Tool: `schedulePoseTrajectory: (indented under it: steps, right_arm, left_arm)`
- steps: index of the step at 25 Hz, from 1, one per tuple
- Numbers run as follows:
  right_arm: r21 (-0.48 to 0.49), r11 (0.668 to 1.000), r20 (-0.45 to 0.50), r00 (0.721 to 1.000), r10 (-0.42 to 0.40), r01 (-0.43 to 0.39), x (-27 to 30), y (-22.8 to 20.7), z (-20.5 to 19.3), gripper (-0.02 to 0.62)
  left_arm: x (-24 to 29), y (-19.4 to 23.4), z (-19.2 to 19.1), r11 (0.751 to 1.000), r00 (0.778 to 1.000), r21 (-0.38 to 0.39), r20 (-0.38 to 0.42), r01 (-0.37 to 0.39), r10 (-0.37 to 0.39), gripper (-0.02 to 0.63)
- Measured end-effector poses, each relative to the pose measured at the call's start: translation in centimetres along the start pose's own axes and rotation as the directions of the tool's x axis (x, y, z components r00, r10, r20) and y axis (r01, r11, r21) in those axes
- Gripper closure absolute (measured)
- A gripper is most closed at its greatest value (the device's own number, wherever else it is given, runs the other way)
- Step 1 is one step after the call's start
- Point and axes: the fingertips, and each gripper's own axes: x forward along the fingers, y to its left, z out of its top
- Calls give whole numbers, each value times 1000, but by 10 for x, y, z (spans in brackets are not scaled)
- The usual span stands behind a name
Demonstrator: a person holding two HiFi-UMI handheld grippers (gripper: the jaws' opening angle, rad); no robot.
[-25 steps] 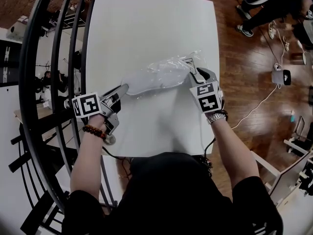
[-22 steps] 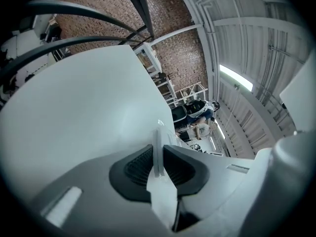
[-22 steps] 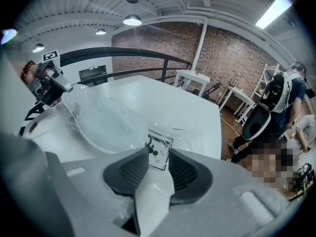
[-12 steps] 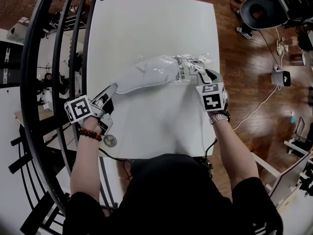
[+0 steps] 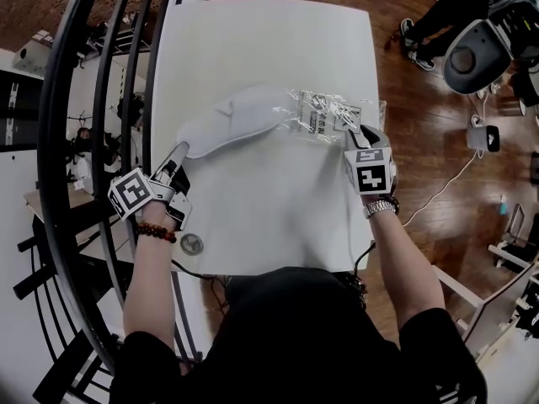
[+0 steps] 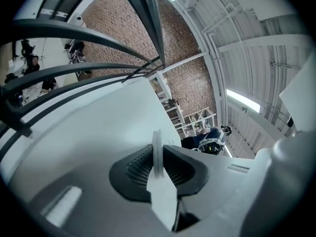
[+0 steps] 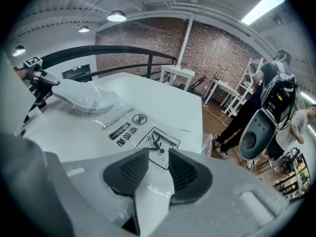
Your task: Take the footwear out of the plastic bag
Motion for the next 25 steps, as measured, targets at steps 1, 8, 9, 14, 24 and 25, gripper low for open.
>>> schedulePoseTrajectory:
  steps: [1, 8, 9, 14, 24, 25]
  right_arm:
    - [3, 1000, -2, 1000, -3, 3, -1, -1, 0, 485]
    - [24, 1000, -6, 1000, -12, 12, -4, 0, -6, 485]
    - [28, 1000, -7, 1000, -12, 12, -5, 0, -6, 485]
    - [42, 999, -10, 1000, -10, 10, -9, 3, -10, 465]
    - [62, 998, -30, 999, -15, 17, -14, 6, -20, 453]
    - [61, 998, -26, 1000, -13, 15, -15, 7, -18, 451]
  left_arm:
    - [0, -3, 4, 1000, 1000, -5, 19, 13, -13, 523]
    - [-9, 14, 16, 998, 988, -60, 150, -22, 31, 525]
    - [-10, 16, 17, 997, 986, -68, 162, -23, 34, 525]
    - [-13, 22, 18, 993, 971, -111, 233, -27, 52, 525]
    - [-26, 35, 24, 988, 942, -151, 322, -45, 92, 523]
    - [-24, 34, 22, 989, 947, -135, 305, -55, 95, 520]
